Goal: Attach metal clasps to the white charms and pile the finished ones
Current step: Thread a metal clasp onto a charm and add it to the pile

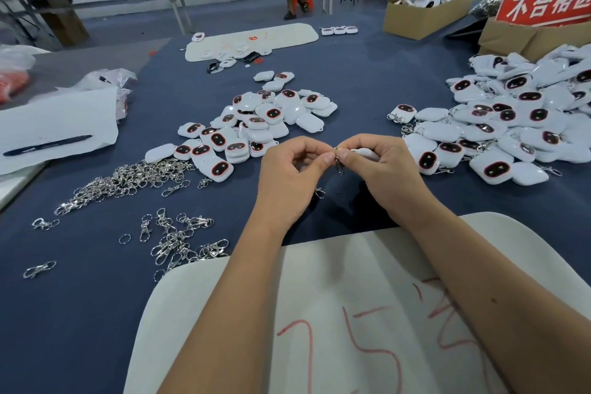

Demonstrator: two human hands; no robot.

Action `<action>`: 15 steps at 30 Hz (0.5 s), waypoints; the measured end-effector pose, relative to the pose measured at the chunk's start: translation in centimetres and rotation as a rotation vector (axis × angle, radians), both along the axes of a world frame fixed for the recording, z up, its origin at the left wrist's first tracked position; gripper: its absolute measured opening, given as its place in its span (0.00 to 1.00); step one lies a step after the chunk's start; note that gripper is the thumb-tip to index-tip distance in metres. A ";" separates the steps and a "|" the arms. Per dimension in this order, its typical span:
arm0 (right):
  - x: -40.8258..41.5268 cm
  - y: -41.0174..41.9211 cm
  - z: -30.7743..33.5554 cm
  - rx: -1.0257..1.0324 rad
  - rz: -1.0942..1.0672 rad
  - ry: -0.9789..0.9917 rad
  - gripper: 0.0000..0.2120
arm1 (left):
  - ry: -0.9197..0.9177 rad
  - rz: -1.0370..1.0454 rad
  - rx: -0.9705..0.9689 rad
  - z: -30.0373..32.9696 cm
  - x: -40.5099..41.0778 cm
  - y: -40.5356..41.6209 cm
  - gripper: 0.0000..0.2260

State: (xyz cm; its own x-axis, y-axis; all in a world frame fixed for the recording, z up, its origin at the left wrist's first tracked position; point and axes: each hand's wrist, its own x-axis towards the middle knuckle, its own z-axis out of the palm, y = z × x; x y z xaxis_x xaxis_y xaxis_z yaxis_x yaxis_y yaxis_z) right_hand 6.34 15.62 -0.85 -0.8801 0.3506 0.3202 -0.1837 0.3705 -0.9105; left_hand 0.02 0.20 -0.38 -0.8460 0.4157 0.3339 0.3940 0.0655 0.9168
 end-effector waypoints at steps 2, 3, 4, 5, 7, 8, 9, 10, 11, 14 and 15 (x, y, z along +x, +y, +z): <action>0.0 -0.3 -0.1 0.084 -0.046 0.024 0.07 | 0.001 0.022 -0.026 -0.1 -0.1 0.1 0.06; 0.0 -0.4 -0.1 0.143 -0.075 0.049 0.06 | 0.005 0.027 -0.048 -0.2 -0.2 0.1 0.06; 0.0 -0.6 -0.1 0.199 -0.094 0.077 0.06 | 0.009 0.027 -0.070 -0.2 -0.2 0.1 0.06; 0.0 -0.8 -0.1 0.247 -0.098 0.098 0.06 | 0.015 0.025 -0.089 -0.3 -0.2 0.1 0.06; 0.0 -1.1 -0.1 0.315 -0.089 0.118 0.05 | 0.026 0.028 -0.117 -0.4 -0.2 0.1 0.06; 0.0 -1.1 -0.1 0.333 -0.090 0.121 0.05 | 0.022 0.028 -0.122 -0.5 -0.2 0.1 0.06; -0.1 -1.0 -0.1 0.338 -0.095 0.119 0.05 | 0.010 0.022 -0.120 -0.5 -0.2 0.1 0.06; -0.1 -0.9 -0.1 0.327 -0.096 0.110 0.05 | -0.009 0.011 -0.113 -0.4 -0.2 0.1 0.06; -0.1 -0.8 -0.1 0.298 -0.088 0.092 0.05 | -0.029 -0.004 -0.101 -0.4 -0.2 0.1 0.06; -0.1 -0.3 0.0 0.141 -0.025 0.026 0.05 | -0.081 -0.048 -0.046 -0.2 -0.3 0.0 0.06; 0.0 -0.1 0.0 0.096 -0.010 0.014 0.06 | -0.098 -0.058 -0.026 -0.1 -0.3 0.0 0.06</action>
